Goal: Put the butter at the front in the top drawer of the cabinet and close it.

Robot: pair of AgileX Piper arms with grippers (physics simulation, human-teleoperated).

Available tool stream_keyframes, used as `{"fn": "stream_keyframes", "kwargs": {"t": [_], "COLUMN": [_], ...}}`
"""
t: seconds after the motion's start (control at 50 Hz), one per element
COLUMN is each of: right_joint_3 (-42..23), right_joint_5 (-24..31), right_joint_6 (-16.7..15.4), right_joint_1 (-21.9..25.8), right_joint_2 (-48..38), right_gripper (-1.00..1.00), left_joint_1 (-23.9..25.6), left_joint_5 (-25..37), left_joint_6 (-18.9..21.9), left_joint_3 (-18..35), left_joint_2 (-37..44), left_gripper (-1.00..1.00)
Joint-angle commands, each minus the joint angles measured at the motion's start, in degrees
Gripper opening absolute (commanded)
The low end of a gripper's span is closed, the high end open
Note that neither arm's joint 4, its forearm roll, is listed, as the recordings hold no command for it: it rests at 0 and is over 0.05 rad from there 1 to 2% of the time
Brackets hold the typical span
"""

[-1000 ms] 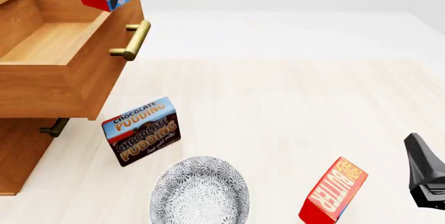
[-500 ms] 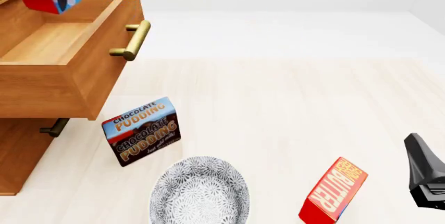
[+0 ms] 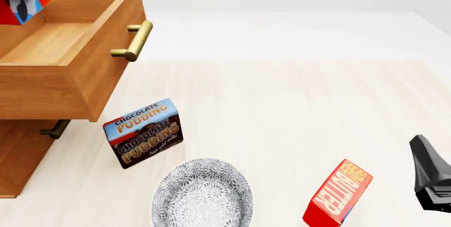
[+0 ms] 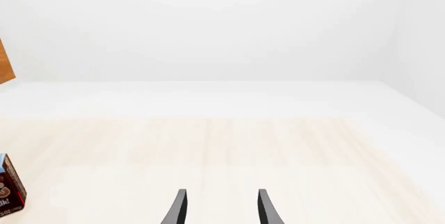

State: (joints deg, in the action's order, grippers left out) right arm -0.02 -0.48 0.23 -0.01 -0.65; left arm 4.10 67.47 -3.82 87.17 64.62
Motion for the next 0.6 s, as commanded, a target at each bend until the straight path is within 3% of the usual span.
{"fn": "stream_keyframes", "kwargs": {"t": [0.02, 0.6], "right_joint_3": [-0.02, -0.02], "right_joint_5": [0.11, 0.11], "right_joint_6": [-0.07, -0.06], "right_joint_1": [0.01, 0.00], "right_joint_2": [0.12, 0.12], "right_gripper": [1.00, 1.00], "left_joint_1": [-2.55, -4.89], "left_joint_5": [-2.64, -10.11], "left_joint_6": [-1.13, -2.71], "left_joint_3": [-3.10, -7.37], "left_joint_2": [-2.03, -0.15], "left_gripper": [-1.00, -1.00]}}
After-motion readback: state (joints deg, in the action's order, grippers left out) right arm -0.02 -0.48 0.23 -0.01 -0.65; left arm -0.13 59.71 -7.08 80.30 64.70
